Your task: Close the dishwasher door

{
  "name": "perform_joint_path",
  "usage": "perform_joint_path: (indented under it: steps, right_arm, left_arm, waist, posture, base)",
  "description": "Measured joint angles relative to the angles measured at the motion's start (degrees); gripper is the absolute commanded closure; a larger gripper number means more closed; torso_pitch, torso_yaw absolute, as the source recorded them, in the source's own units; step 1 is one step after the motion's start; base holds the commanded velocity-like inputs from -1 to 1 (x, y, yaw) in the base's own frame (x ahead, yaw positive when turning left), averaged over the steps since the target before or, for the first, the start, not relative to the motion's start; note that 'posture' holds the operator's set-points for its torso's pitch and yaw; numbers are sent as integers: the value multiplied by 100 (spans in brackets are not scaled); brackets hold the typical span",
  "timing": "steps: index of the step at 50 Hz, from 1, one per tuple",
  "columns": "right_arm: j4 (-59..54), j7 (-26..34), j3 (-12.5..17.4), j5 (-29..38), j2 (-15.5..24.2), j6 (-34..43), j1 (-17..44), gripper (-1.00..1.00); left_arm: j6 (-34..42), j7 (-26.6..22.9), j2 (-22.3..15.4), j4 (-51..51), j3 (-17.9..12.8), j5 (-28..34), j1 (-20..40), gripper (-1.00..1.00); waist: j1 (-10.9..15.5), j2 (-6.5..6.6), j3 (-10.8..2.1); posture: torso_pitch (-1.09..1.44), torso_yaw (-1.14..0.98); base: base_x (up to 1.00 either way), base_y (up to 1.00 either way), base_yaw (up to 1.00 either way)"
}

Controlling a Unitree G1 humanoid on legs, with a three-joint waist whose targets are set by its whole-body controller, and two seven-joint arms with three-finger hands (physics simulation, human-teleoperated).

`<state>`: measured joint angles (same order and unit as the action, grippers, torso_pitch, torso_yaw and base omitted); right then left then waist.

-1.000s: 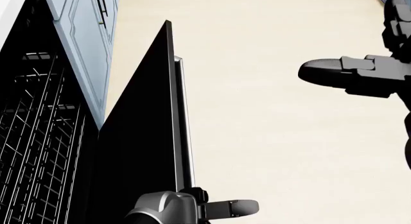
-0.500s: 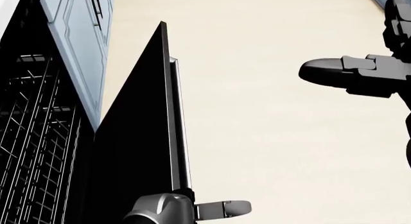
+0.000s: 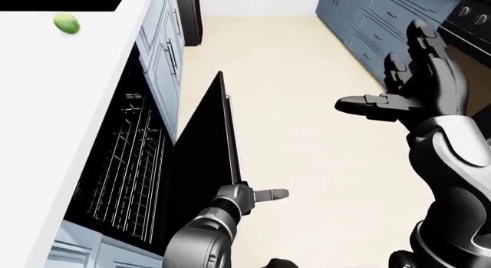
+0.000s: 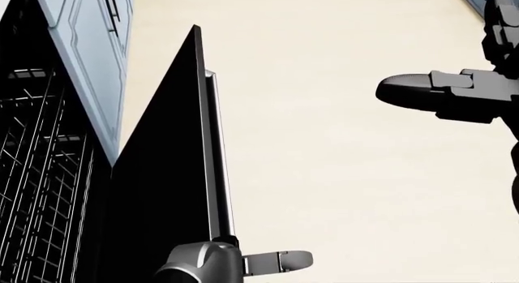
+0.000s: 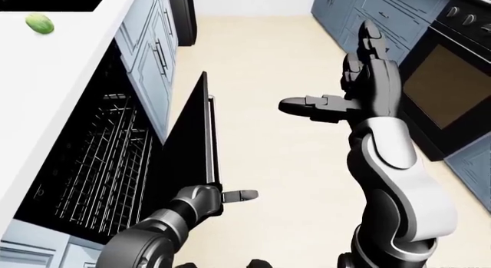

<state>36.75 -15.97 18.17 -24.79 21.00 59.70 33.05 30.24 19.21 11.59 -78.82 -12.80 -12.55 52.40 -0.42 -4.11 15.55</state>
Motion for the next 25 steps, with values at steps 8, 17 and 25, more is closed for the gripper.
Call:
perform_joint_path:
  steps: [8, 17, 25]
  right_arm:
    - [11, 7, -8, 7, -12, 2, -9, -100]
    - [8, 15, -6, 7, -10, -10, -8, -100]
    - [0, 28, -18, 24, -20, -12, -17, -100]
  left_arm:
    - [49, 112, 5, 4, 4, 22, 19, -100]
    - [46, 328, 18, 2, -5, 91, 7, -100]
    - [56, 477, 6, 2, -31, 132, 19, -100]
  waist:
    - [-10, -24, -5]
    - [-27, -67, -19]
    - [-27, -93, -15]
  posture:
    - [94, 0]
    - [94, 0]
    - [94, 0]
  base:
    - [0, 0, 0]
    - [0, 0, 0]
    - [0, 0, 0]
